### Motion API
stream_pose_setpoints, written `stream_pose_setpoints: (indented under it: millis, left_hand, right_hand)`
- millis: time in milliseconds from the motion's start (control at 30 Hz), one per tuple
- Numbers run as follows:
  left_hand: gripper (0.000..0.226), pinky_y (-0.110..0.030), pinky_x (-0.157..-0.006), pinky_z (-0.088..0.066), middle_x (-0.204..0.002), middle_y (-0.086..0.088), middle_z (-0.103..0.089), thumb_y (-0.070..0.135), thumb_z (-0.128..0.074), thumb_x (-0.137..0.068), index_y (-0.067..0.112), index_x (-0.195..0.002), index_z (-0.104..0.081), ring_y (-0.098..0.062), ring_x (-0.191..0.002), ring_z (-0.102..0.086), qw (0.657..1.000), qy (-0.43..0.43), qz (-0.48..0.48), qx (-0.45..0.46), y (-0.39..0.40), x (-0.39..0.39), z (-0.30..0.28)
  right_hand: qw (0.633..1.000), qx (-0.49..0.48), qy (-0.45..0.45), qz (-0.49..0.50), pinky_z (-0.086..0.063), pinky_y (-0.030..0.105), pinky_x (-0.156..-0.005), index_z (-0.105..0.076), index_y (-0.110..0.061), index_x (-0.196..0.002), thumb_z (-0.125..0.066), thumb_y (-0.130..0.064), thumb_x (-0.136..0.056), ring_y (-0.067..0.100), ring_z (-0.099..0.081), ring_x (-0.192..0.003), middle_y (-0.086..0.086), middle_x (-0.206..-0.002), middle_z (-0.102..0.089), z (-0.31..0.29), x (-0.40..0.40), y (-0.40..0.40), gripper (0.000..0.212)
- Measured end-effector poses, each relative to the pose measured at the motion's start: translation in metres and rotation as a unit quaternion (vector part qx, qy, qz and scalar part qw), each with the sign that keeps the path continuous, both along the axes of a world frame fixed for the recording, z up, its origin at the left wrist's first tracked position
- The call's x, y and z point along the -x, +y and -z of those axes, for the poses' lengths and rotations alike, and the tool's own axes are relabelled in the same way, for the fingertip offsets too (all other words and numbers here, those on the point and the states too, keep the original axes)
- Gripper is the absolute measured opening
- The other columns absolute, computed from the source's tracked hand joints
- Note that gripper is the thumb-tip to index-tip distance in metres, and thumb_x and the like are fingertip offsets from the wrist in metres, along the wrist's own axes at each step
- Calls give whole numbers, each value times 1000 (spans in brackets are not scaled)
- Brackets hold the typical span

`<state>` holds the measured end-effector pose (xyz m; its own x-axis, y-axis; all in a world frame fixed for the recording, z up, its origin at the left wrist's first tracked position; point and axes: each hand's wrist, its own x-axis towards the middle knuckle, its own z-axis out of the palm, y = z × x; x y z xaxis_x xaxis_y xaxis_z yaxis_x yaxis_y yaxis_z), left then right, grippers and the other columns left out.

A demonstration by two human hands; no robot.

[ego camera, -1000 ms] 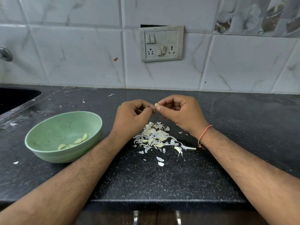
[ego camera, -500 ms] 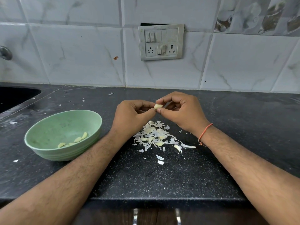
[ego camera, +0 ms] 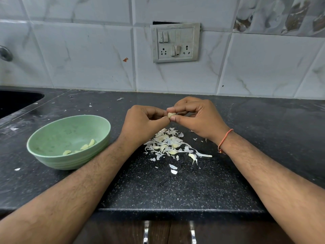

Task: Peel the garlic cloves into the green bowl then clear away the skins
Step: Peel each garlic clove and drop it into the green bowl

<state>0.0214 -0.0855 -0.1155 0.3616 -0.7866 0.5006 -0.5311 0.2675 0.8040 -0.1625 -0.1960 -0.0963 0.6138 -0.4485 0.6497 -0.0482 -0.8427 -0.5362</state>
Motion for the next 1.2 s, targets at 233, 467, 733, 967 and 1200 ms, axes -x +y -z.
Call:
stream_pose_setpoints:
  millis: [233,467,733,967,1200]
  left_hand:
    - [8,-21,-58,-50,-68,9,-77,29,-87,-82,35,-81,-83,-1,-57,-61,1000,-9,7,-4,0,2,0]
    - [6,-14,-56,-45,-67,13,-76,23,-85,-82,29,-84,-85,5,-54,-59,1000,-13,4,-8,1,4,-1]
    - [8,-16,-56,-45,-65,9,-74,24,-86,-86,30,-91,-86,0,-55,-57,1000,-6,12,-10,1,4,-1]
    - [3,-15,-55,-46,-65,9,-75,26,-86,-84,27,-83,-85,1,-55,-61,1000,-15,-1,-8,4,6,-3]
    - [10,-15,-56,-49,-64,13,-72,24,-82,-83,27,-74,-80,3,-55,-59,999,-39,-10,-7,6,8,-5]
  right_hand:
    - [1000,-15,16,-14,-57,24,-92,-84,-19,-111,-87,-11,-87,12,-73,-100,-6,-104,-76,0,1,-2,26]
    - [999,-26,21,-20,-59,30,-94,-84,-20,-112,-86,-11,-88,11,-73,-100,-9,-103,-76,0,1,-3,25]
    - [998,-64,7,-21,-56,25,-87,-84,-20,-110,-86,-12,-89,7,-72,-93,-8,-102,-78,-1,3,-6,23]
    - [995,-100,-3,1,-63,37,-86,-83,-21,-105,-91,-19,-85,24,-75,-88,-2,-92,-81,-1,4,-4,21]
    - [992,-123,-13,-15,-63,42,-88,-84,-14,-103,-91,-14,-83,30,-76,-92,2,-92,-82,-1,4,-2,22]
